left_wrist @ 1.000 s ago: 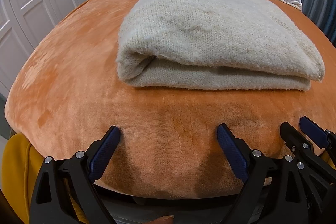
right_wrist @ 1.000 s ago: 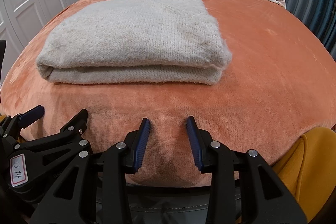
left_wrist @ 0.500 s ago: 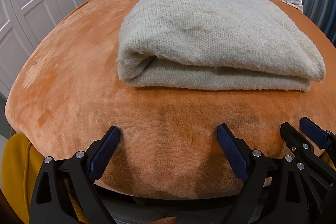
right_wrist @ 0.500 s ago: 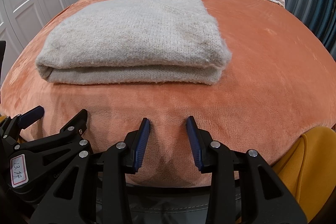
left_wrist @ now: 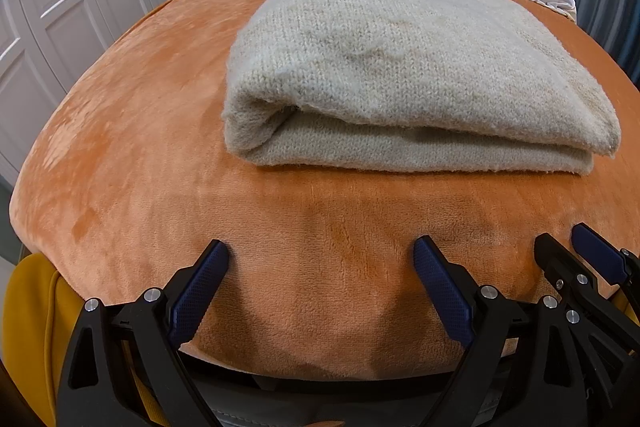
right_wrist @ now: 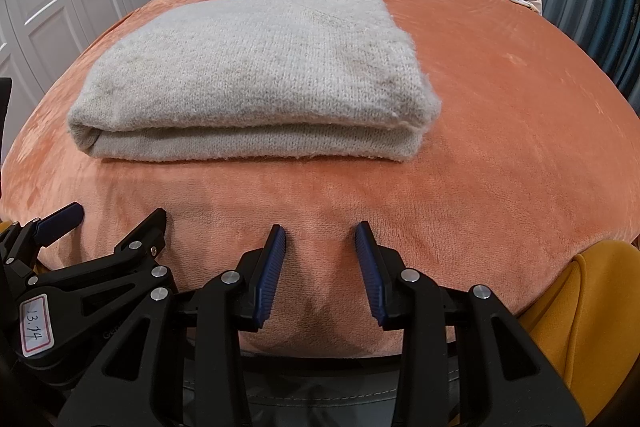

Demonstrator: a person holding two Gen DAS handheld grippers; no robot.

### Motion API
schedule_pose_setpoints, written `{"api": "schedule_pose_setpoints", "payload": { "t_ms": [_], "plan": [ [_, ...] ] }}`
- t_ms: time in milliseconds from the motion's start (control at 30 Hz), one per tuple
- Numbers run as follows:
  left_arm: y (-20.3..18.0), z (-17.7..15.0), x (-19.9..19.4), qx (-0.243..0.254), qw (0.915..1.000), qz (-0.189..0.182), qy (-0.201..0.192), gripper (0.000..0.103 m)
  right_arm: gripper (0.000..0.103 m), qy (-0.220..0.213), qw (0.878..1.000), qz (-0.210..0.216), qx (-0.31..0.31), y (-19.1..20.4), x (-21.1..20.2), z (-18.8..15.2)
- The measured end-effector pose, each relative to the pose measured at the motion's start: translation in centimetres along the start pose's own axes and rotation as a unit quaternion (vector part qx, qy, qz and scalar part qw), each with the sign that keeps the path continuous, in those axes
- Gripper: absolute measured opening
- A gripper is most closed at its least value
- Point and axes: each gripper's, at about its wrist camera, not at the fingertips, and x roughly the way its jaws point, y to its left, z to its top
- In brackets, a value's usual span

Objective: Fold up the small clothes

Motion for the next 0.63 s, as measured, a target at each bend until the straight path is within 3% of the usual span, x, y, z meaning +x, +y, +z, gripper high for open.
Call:
{"api": "schedule_pose_setpoints", "payload": {
  "t_ms": [633],
  "plan": [
    [-0.26,0.46,-0.52,0.0,1.0,0.009,0.003,0.091,0.036,0.011,1.0,-0.004,0.008,0.15,-0.5,0.55]
  ]
}}
